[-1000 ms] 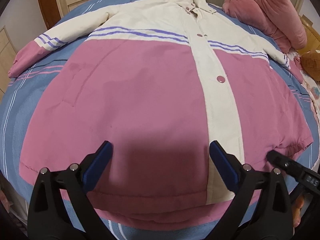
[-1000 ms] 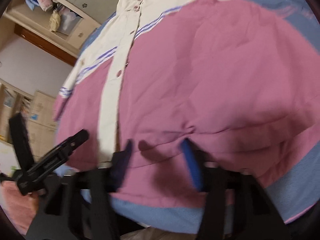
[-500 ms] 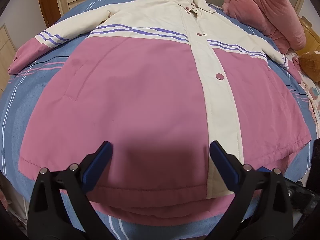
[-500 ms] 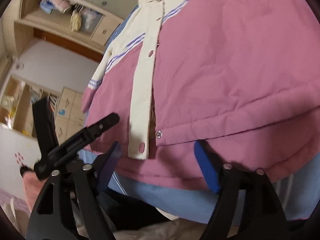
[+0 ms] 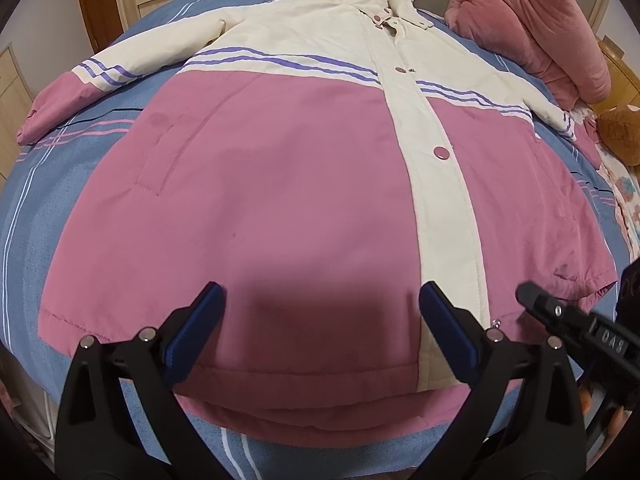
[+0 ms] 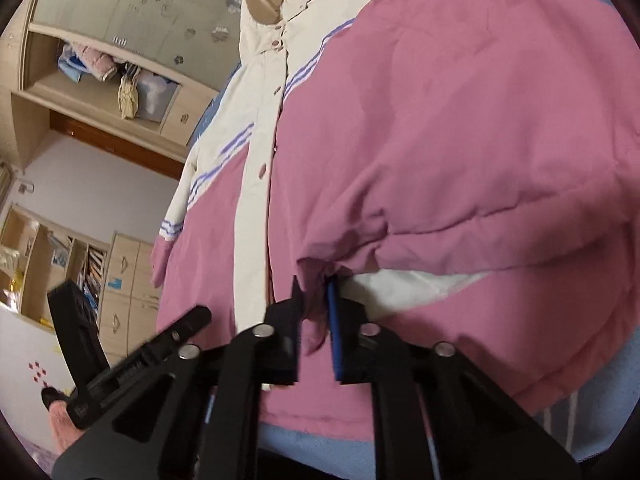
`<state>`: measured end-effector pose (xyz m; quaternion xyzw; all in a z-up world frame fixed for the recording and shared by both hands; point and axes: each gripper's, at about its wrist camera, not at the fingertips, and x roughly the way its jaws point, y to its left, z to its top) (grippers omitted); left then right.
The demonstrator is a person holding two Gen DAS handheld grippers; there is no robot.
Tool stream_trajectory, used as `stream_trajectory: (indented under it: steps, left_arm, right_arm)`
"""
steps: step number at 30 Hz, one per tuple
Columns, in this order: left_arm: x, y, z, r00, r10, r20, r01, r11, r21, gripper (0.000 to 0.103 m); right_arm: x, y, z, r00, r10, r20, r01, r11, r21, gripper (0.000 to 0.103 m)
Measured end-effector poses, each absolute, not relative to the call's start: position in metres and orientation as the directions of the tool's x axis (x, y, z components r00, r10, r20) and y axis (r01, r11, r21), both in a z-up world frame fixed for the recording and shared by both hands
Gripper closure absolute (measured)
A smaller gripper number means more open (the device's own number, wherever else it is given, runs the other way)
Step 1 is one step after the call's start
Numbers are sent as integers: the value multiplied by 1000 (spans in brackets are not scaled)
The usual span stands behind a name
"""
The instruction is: Fold large clothes
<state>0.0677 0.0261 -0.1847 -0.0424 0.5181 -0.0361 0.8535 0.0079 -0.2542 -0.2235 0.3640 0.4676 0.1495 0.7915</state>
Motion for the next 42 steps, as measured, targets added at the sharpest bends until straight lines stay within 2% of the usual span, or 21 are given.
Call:
stream_trajectory:
  steps: [4,5,10,13,14,15,16,17,18,19,22,26,28,31,33,37,39,40,42]
  left_arm:
    - [68,27,-185,461,-105,-881,18,994,-110,4]
    - [68,27,-185,460,-107,-881,17,994,-111,4]
    - [71,24,-183,459,-119,-880,24,992,-121,4]
    - [79,17,-179,462,-118,-879,41,993,-112,4]
    - [84,13,-177,464,-120,-877,55,993,-106,4]
    - [87,9,-175,466,-122,-876,66,992,-103,4]
    - [92,3,-171,472,-127,-873,83,992,-100,4]
    - [95,-1,-168,476,-132,-869,96,991,-97,4]
    - [99,-10,-164,486,-136,-863,116,989,-90,4]
    - [102,-16,-161,493,-138,-859,131,988,-84,4]
    - [115,-38,-160,498,-140,-856,179,982,-56,2]
    - [136,-61,-162,490,-137,-861,236,971,-20,2]
    - [149,-67,-161,500,-118,-858,248,969,12,2]
    - [170,-72,-169,499,-70,-864,247,967,65,2]
    - [184,-72,-178,482,-45,-875,239,968,82,2]
    - [203,-62,-200,430,-44,-902,218,974,56,2]
    - [210,-56,-204,419,-77,-905,209,978,14,2]
    - [212,-55,-204,420,-86,-903,206,979,2,2]
    - [216,-54,-205,429,-102,-898,211,977,-10,2]
  right_arm:
    - [-4,-252,-215,510,552,-660,56,744,666,98]
    - [-9,-249,-216,486,559,-672,45,751,658,103]
    - [-24,-220,-228,386,585,-713,-74,790,609,103]
    - [-21,-235,-208,480,518,-708,-94,833,545,103]
    - [-15,-244,-201,510,498,-701,-81,839,538,100]
    - [-8,-253,-195,534,477,-698,-66,846,528,92]
    - [2,-268,-185,570,443,-692,-44,857,513,62]
    - [14,-286,-174,623,396,-675,-15,868,496,24]
    - [21,-305,-160,686,346,-640,14,873,487,13]
    - [29,-320,-152,726,311,-614,34,875,484,11]
    - [67,-380,-137,786,232,-573,126,847,516,11]
    - [136,-479,-161,800,158,-578,303,726,618,11]
    - [176,-516,-188,782,189,-594,357,646,675,11]
    - [232,-553,-231,777,316,-545,373,466,802,11]
    - [255,-571,-251,785,309,-537,404,401,822,12]
    - [266,-611,-262,846,265,-463,393,278,876,16]
    - [265,-637,-264,862,205,-463,414,242,877,21]
    - [262,-650,-263,870,160,-466,423,240,873,27]
    - [255,-668,-258,856,97,-507,473,249,845,51]
